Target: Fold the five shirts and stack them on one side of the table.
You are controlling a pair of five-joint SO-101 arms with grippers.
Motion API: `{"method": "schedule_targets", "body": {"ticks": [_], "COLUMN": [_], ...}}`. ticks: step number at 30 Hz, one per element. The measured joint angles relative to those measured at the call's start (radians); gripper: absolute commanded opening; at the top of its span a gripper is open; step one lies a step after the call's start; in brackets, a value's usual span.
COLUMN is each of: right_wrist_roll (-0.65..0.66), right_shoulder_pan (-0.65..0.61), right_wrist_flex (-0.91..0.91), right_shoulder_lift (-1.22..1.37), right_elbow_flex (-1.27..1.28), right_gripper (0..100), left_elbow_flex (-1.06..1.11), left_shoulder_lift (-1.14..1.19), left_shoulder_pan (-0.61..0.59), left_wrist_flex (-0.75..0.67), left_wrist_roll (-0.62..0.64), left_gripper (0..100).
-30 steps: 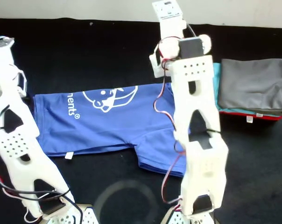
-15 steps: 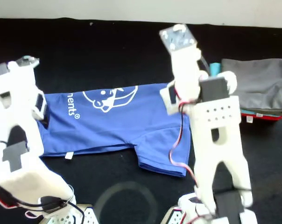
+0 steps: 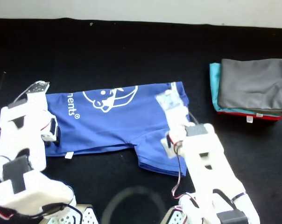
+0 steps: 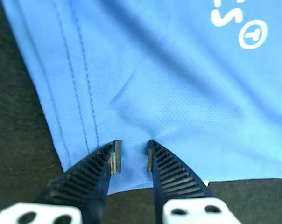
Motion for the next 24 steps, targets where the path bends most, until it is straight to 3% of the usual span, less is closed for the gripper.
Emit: {"method": "schedule_targets", "body": {"ticks": [5,14,19,24], "right_wrist_roll": [0.11,0.238,0.245,0.245], "right_shoulder_pan": [0.137,0.273,0.304,0.265], "right_wrist_flex": [-0.095,-0.115,-0.092,0.063], "right_shoulder_lift": [-0.008,-0.04,-0.061,-0.215], "right_elbow_flex": [0.127,0.183,0.176,0.14], "right_gripper": [0.7,0.7,0.7,1.2], "left_elbow_flex": [0.043,0.051,0.1,0.172], "left_shoulder_lift": [-0.006,-0.025,-0.087,-0.107], "left_shoulder_pan": [0.0,0.002,0.002,0.002], "left_wrist_flex": [-0.041,-0.046,-0.077,-0.166], "left_wrist_roll": [0.0,0.0,0.0,0.0], "left_gripper": [11,11,11,11]}}
